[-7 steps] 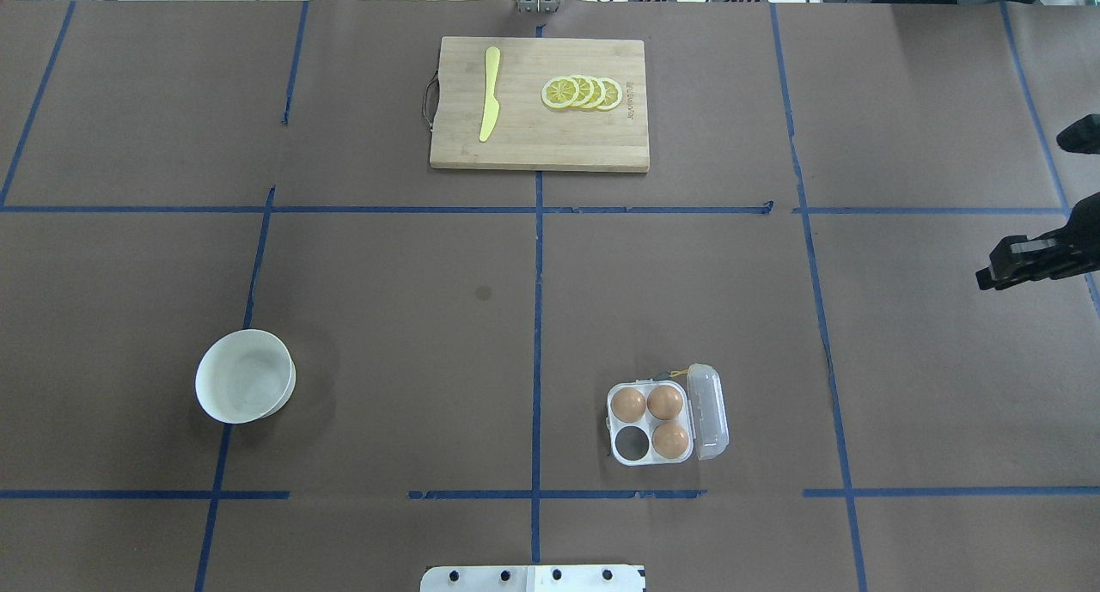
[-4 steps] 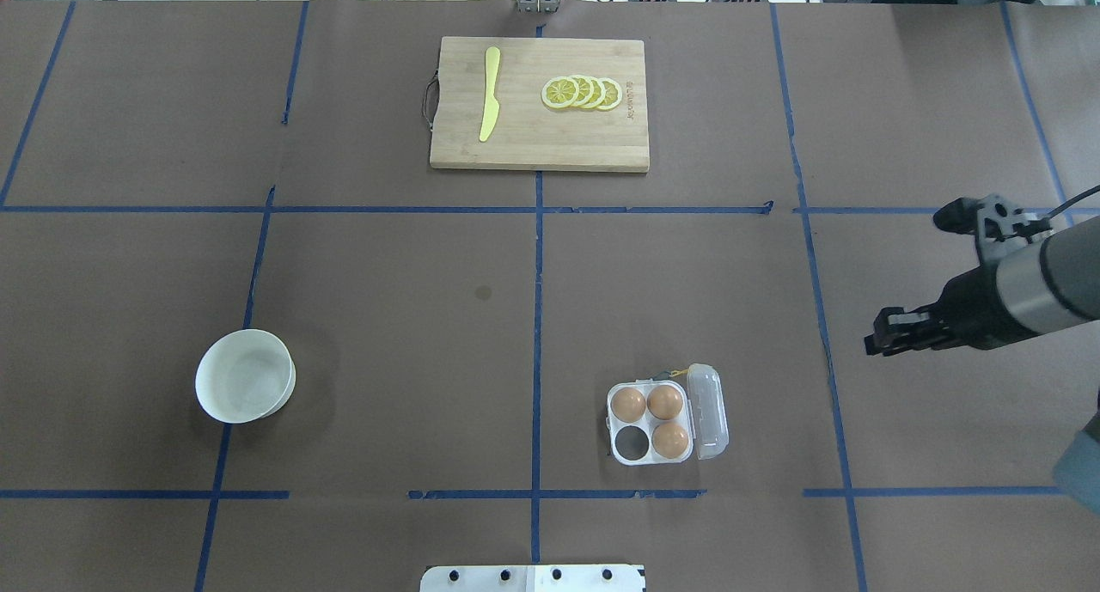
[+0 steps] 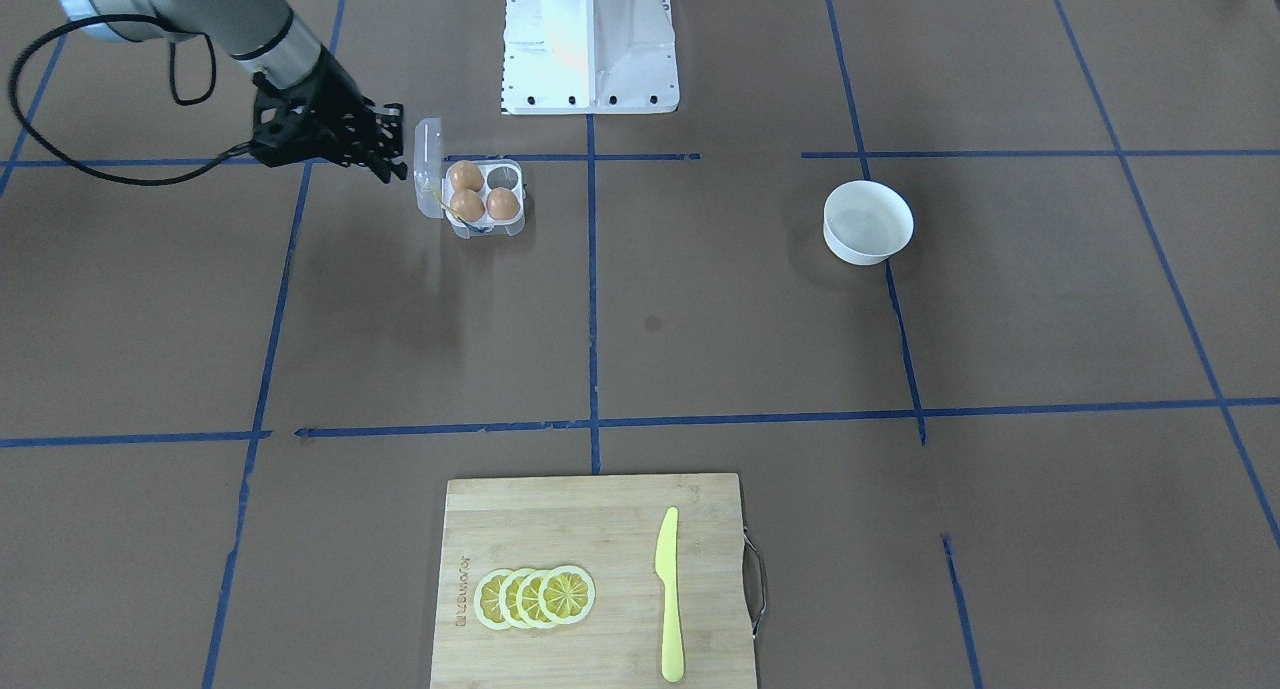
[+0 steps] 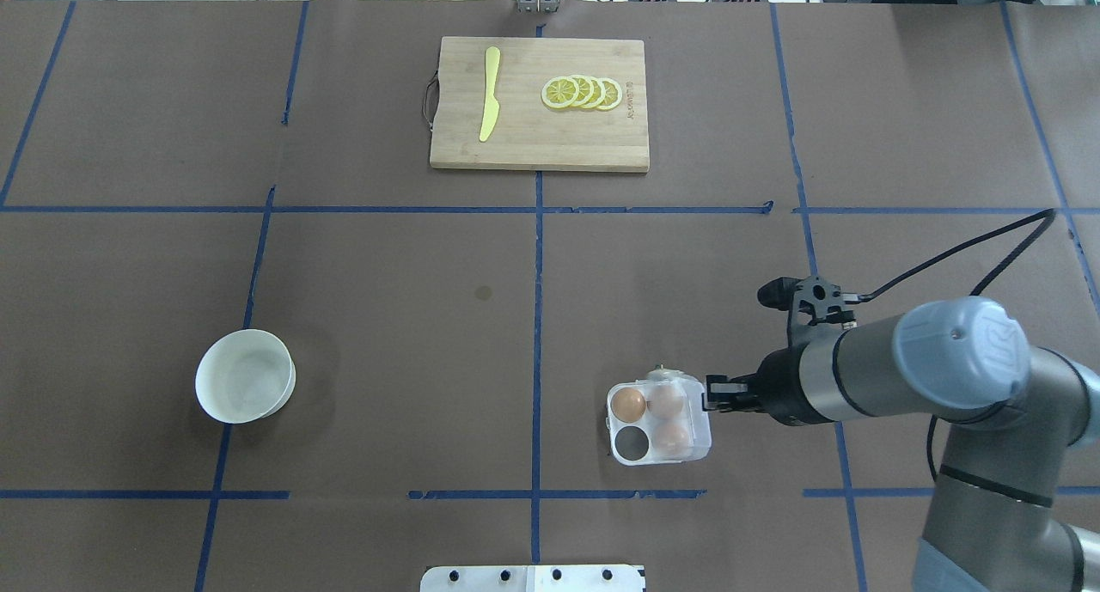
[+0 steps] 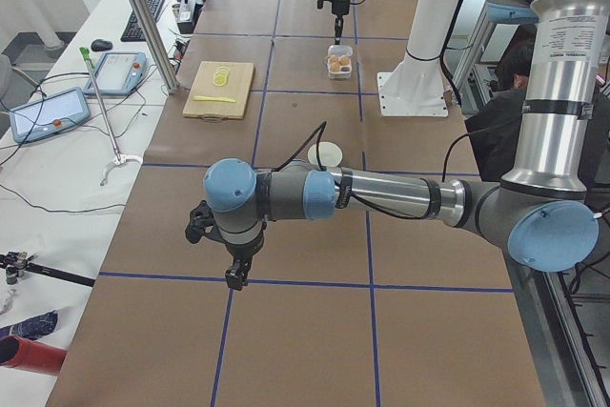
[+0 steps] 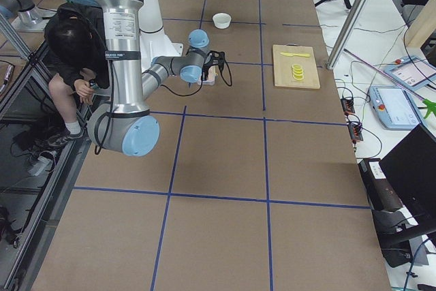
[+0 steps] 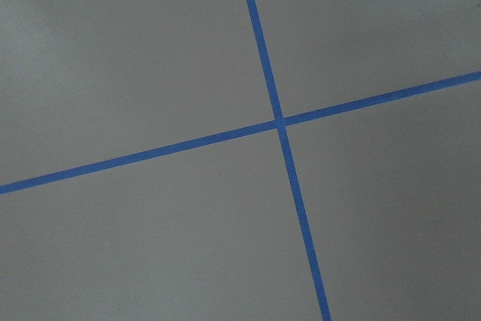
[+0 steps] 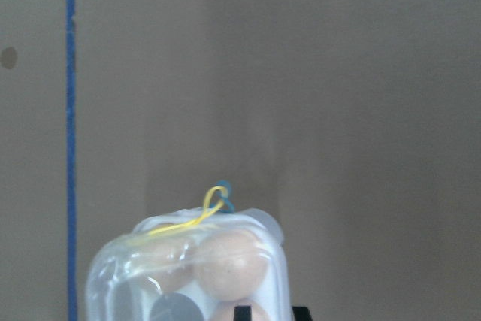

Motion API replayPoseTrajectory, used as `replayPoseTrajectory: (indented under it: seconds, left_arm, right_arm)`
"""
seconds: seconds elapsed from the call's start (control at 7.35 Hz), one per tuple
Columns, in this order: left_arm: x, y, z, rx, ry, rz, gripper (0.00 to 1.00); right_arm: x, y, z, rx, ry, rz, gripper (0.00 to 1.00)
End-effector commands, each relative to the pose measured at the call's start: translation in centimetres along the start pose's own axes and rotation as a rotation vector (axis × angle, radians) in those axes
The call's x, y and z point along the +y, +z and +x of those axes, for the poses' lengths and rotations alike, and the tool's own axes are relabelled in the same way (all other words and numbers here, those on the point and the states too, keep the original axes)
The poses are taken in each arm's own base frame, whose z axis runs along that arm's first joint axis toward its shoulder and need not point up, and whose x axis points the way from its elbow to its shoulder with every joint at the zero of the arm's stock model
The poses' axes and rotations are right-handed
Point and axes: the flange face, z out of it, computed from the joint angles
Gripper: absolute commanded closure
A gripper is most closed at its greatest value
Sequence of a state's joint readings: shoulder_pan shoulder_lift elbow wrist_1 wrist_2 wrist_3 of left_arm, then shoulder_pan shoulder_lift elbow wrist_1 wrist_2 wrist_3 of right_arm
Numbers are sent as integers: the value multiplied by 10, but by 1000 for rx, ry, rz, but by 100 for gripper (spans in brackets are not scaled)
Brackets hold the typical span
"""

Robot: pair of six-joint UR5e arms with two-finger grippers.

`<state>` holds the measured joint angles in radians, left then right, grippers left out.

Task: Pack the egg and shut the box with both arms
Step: 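Push the clear lid down over the eggs with the right gripper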

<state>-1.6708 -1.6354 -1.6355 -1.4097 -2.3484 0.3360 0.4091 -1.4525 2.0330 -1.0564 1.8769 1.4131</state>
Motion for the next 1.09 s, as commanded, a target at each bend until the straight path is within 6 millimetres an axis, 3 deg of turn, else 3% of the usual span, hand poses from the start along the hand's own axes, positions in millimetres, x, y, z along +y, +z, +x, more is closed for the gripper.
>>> replayPoseTrajectory:
  seconds: [0.0,0.14,0.27,0.54,0.68,0.82,0.95]
  left_arm:
    - [-1,-1,1,-1,3,3,0]
    - [-1,-2,2,-3,11,5,0]
    - [-1,-2,2,-3,12,5,0]
    - [-2,-3,2,-4,19,7,0]
    - [0,0,0,-3,15,3,0]
    - [0,-2,2,-5,18,6,0]
    - [1,-1,1,-5,16,6,0]
  right_arm:
    - [3,9,-30,-33,-3,18,70]
    - [3,11,-24,-21,0,10,69]
    - [-11,7,-15,25,18,18,68]
    - [-53,-14,10,139,26,18,66]
    - [-71,-24,35,193,-6,19,66]
    - [-83,-33,72,249,-55,22,66]
    - [-99,-54,119,293,-93,16,66]
